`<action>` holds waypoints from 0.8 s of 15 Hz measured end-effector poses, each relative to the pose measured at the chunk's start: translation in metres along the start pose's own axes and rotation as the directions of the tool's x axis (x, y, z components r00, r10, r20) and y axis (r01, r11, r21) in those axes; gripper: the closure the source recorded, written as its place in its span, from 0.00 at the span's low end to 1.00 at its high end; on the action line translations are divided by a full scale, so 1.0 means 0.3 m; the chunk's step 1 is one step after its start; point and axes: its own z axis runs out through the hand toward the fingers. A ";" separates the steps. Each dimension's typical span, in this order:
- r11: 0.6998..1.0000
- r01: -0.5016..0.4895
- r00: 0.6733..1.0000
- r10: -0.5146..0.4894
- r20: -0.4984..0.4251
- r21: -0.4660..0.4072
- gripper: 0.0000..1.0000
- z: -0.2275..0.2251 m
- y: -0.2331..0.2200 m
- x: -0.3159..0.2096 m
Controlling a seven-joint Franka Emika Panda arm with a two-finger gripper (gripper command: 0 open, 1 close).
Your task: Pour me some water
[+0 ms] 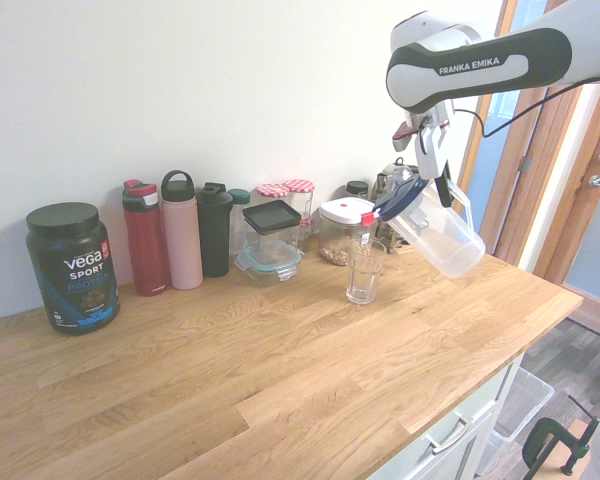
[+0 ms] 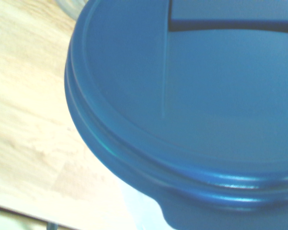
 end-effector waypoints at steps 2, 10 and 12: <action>0.999 0.013 1.000 -0.012 0.022 -0.050 1.00 -0.003 -0.064 0.000; 0.987 0.027 0.996 -0.014 0.083 -0.159 1.00 0.012 -0.158 0.019; 0.986 0.029 0.996 -0.016 0.084 -0.161 1.00 0.008 -0.160 0.014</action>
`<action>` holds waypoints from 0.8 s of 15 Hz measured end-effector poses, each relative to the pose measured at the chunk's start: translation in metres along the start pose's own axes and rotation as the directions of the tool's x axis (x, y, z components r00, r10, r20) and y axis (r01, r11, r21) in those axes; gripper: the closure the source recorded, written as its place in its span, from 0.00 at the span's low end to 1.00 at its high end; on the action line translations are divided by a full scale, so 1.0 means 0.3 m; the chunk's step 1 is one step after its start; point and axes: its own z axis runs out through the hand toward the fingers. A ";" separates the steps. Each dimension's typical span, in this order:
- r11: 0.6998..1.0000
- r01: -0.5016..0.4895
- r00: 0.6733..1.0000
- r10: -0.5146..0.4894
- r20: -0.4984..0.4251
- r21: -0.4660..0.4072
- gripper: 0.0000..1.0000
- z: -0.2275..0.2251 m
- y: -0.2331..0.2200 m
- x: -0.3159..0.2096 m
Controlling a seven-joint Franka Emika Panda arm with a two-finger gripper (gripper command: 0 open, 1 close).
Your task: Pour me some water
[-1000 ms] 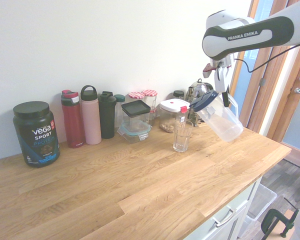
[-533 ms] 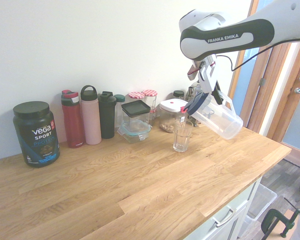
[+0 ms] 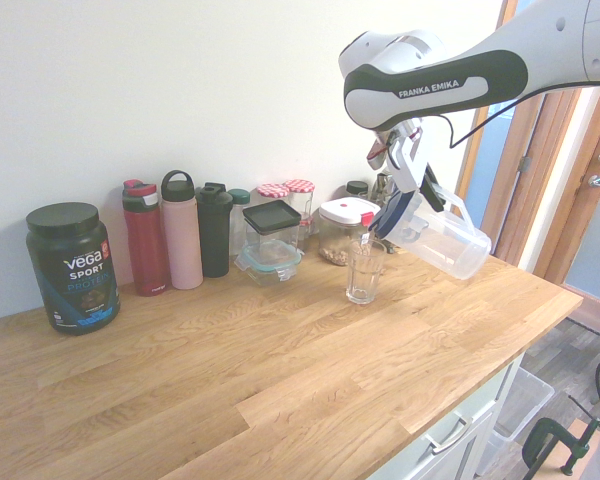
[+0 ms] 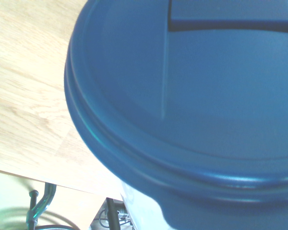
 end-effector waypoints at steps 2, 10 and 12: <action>1.000 -0.009 1.000 0.009 -0.011 0.006 1.00 -0.010 0.022 -0.024; 0.930 -0.103 0.963 0.183 -0.199 0.353 1.00 0.162 0.393 -0.277; 0.874 -0.135 0.949 0.250 -0.194 0.467 1.00 0.226 0.405 -0.254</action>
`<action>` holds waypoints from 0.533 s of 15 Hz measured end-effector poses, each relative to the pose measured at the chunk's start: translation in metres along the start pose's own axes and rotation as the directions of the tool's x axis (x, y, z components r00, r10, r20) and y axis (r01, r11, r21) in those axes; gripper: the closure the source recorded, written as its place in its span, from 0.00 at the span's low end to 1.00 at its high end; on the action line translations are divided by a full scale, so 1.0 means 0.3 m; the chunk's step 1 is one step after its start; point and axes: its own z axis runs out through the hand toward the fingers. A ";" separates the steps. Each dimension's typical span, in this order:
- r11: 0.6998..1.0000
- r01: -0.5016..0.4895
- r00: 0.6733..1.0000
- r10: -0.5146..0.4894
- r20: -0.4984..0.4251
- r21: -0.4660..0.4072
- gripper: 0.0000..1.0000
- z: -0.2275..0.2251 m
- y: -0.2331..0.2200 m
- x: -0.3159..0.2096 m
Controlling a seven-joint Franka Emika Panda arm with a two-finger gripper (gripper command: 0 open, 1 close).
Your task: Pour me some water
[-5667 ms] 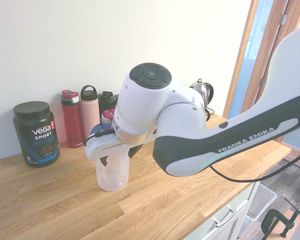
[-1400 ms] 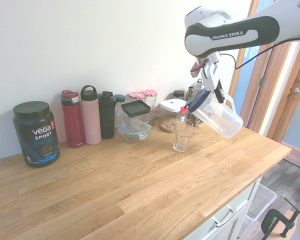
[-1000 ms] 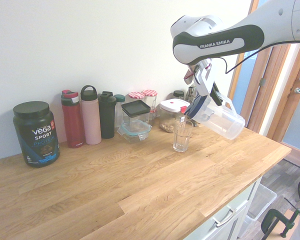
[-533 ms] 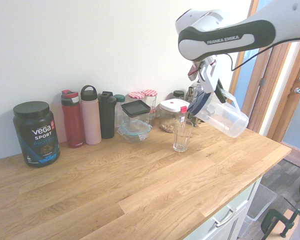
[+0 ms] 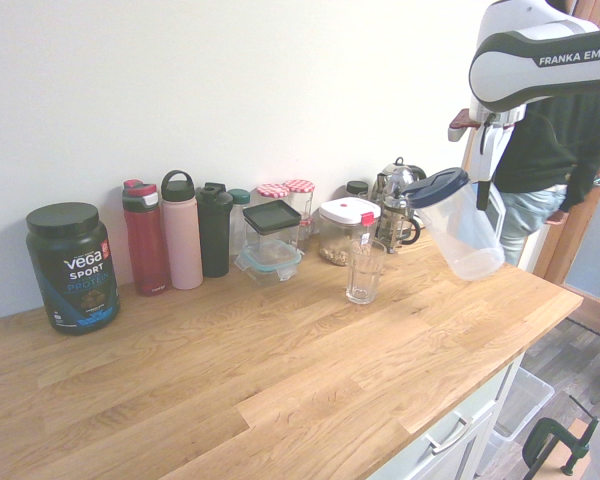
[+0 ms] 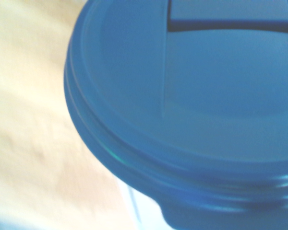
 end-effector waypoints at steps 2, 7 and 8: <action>0.992 -0.073 0.997 0.075 -0.013 0.101 1.00 0.051 0.011 0.009; 0.922 -0.266 0.951 0.299 -0.080 0.282 1.00 0.154 -0.004 0.029; 0.903 -0.302 0.933 0.346 -0.099 0.305 1.00 0.171 -0.003 0.029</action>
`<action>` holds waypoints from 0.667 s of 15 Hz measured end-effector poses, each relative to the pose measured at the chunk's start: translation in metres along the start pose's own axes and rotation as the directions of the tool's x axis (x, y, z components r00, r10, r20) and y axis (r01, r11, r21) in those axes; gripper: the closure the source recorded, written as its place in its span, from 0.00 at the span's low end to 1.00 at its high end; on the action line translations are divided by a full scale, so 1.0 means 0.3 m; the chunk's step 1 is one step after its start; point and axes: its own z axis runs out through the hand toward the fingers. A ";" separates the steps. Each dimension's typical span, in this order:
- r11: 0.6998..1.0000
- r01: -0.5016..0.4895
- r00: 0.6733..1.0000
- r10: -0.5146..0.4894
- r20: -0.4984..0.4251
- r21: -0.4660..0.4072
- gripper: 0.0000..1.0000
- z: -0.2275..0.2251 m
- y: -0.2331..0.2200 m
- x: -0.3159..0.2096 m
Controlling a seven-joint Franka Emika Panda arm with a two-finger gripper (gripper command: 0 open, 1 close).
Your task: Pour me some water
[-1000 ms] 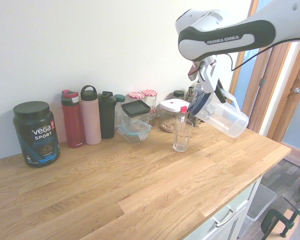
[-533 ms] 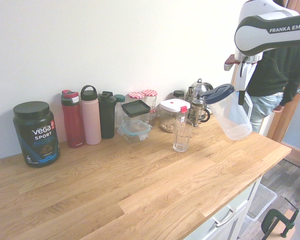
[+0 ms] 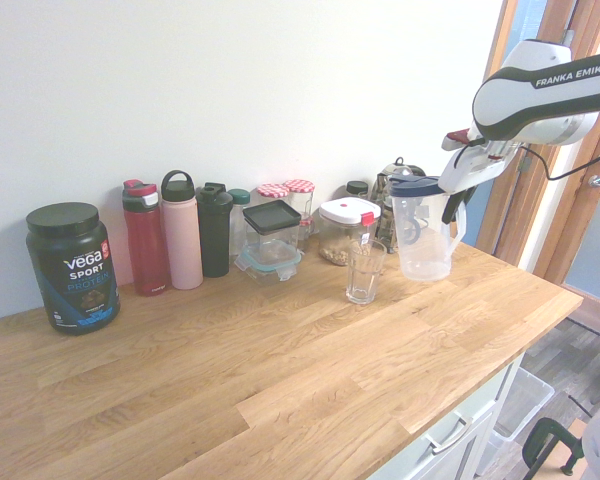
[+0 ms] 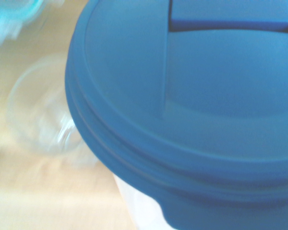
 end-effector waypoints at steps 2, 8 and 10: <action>0.997 -0.075 0.994 0.077 -0.072 0.031 1.00 0.022 0.012 -0.014; 0.983 -0.177 0.974 0.181 -0.139 0.041 1.00 0.087 0.072 -0.203; 0.983 -0.174 0.974 0.179 -0.139 0.052 1.00 0.078 0.097 -0.299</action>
